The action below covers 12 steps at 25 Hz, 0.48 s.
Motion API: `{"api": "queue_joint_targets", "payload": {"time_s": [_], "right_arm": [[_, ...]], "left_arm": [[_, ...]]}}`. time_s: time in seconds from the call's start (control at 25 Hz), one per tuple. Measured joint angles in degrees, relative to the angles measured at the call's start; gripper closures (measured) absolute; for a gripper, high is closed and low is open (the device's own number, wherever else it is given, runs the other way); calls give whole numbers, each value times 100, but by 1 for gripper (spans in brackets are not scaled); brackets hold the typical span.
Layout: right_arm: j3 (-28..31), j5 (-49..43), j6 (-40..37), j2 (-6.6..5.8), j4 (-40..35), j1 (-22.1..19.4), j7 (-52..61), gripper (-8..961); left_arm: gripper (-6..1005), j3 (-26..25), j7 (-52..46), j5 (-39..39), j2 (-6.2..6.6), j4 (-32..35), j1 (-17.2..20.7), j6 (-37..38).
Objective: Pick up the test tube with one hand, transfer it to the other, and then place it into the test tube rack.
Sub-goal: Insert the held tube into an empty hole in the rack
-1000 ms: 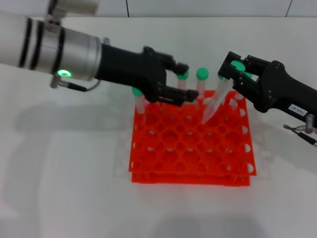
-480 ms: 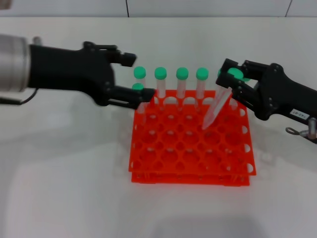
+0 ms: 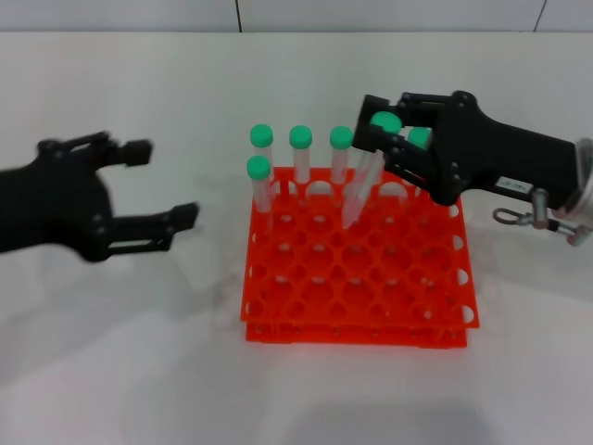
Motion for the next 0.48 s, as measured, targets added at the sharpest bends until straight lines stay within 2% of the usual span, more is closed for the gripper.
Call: {"api": "queue_joint_targets", "payload": {"time_s": [0.16, 0.28, 0.4, 0.48], "right_arm": [[-150, 1, 152, 1, -26, 224, 120, 662], [-364, 15, 269, 16, -197, 331, 246, 660], [-532, 34, 406, 32, -322, 456, 475, 657], [-577, 37, 445, 34, -337, 512, 544, 655]], "left_arm": [[120, -9, 722, -509, -13, -347, 559, -184], [120, -139, 1579, -1182, -17, -973, 880, -189], [120, -333, 2496, -1816, -13, -1780, 1076, -91], [120, -385, 2708, -1935, -11, -1998, 1097, -52]]}}
